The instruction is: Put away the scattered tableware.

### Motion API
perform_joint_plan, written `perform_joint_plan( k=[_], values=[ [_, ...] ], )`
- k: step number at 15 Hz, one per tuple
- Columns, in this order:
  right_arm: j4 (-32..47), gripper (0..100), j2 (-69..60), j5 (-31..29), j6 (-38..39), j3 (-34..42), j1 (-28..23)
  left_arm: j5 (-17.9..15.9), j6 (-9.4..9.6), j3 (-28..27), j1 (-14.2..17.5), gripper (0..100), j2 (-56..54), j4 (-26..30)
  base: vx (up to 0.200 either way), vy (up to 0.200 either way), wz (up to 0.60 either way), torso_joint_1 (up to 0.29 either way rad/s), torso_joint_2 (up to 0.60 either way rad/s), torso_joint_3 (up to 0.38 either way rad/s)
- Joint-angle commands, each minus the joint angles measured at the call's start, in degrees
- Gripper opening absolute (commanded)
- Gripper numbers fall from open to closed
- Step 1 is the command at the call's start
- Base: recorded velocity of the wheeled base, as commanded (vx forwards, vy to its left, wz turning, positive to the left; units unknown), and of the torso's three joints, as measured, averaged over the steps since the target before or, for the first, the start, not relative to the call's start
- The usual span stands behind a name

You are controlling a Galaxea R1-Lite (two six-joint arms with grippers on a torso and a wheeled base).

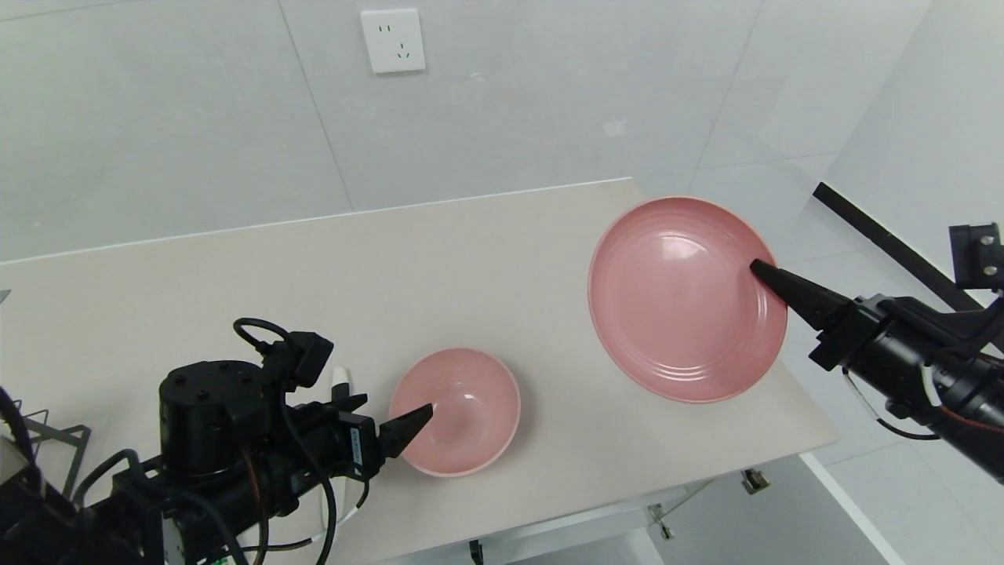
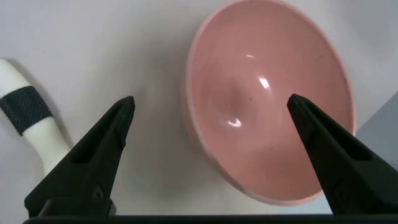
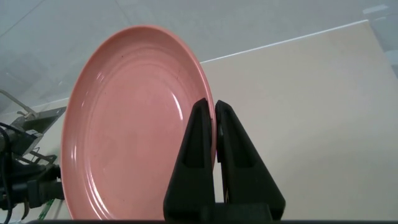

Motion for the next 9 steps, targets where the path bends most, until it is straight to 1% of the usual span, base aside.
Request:
perform_joint_plan(
  k=[1,4,6,9],
  values=[
    [0.0,0,-0.1,0.0,0.0,0.0,0.1,0.2,-0.01,-1.2,-0.1,100,2.4,0.0,0.0,0.0,0.0,0.0,0.0,0.0],
    [0.0,0,0.0,0.0,0.1,0.0,-0.1,1.7,0.08,-2.7,-1.0,100,3.9,0.0,0.0,0.0,0.0,0.0,0.0,0.0],
    [0.0,0,-0.1,0.0,0.1,0.0,-0.1,3.1,0.17,-3.0,-2.6,100,5.1,-0.1,0.0,0.0,0.0,0.0,0.0,0.0],
    [0.0,0,-0.1,0.0,0.1,0.0,-0.2,3.5,0.52,-2.8,-3.0,100,7.7,-0.2,0.0,0.0,0.0,0.0,0.0,0.0]
  ],
)
